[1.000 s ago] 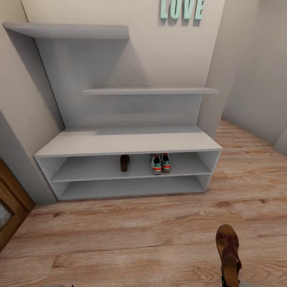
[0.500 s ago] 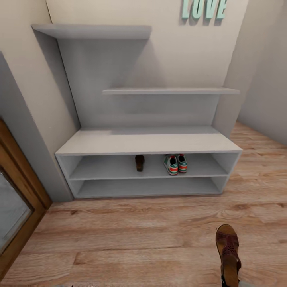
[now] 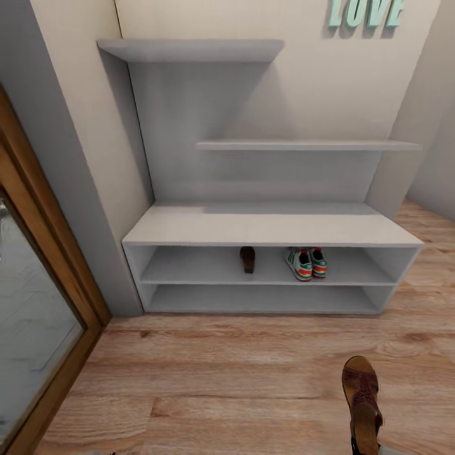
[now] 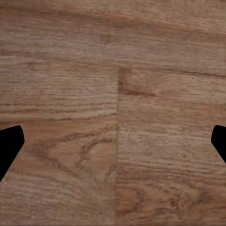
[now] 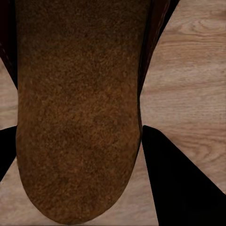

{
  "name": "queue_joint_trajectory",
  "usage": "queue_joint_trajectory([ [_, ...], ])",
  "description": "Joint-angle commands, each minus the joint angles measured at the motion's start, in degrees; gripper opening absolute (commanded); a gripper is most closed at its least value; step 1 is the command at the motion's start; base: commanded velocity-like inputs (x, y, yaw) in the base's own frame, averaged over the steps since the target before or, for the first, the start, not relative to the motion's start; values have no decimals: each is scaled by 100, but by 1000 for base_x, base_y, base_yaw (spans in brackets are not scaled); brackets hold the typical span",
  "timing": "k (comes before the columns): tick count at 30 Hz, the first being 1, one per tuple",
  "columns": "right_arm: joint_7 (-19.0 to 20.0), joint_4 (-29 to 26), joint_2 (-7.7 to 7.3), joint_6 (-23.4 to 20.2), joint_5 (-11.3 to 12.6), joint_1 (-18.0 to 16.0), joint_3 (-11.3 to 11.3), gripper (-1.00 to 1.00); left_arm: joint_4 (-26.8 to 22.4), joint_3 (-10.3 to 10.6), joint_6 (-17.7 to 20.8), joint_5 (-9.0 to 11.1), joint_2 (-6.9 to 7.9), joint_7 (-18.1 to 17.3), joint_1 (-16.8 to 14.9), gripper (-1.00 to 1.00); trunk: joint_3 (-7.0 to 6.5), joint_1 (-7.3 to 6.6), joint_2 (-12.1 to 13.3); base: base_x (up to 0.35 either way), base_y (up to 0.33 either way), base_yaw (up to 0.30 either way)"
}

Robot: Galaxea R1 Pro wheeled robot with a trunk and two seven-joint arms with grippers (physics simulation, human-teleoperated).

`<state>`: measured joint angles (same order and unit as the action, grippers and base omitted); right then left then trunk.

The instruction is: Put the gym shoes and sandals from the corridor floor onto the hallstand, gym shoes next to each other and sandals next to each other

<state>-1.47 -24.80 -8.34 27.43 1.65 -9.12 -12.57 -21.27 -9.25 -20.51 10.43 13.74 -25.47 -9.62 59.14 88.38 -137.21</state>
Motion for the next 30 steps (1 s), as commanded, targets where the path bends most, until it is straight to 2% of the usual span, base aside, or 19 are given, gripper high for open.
queue_joint_trajectory([
  [1, 5, 1, -1, 13, 29, -2, 3, -100, 16, -17, 7, 47, -1, -58, -5, 100, 5, 0, -2, 110, 307, 2],
  [16, -9, -28, -1, 16, 42, -2, 0, -100, 53, -16, 4, 47, -5, -61, -5, 100, 5, 0, -2, 145, 306, 0],
  [23, -11, -44, -1, 16, 54, -2, 0, -100, 36, -8, 3, 47, -12, -61, -5, 100, 5, 0, -2, 34, 300, 0],
  [28, -3, -3, 7, 3, 24, -2, 13, -100, 14, 32, 2, 10, -21, -64, -5, 100, 5, 0, -2, -24, 96, 0],
  [30, 3, -19, 42, -60, 10, -4, 102, -100, 13, 50, -3, -51, -37, -108, -5, 100, 5, 0, -2, -1, 5, 0],
])
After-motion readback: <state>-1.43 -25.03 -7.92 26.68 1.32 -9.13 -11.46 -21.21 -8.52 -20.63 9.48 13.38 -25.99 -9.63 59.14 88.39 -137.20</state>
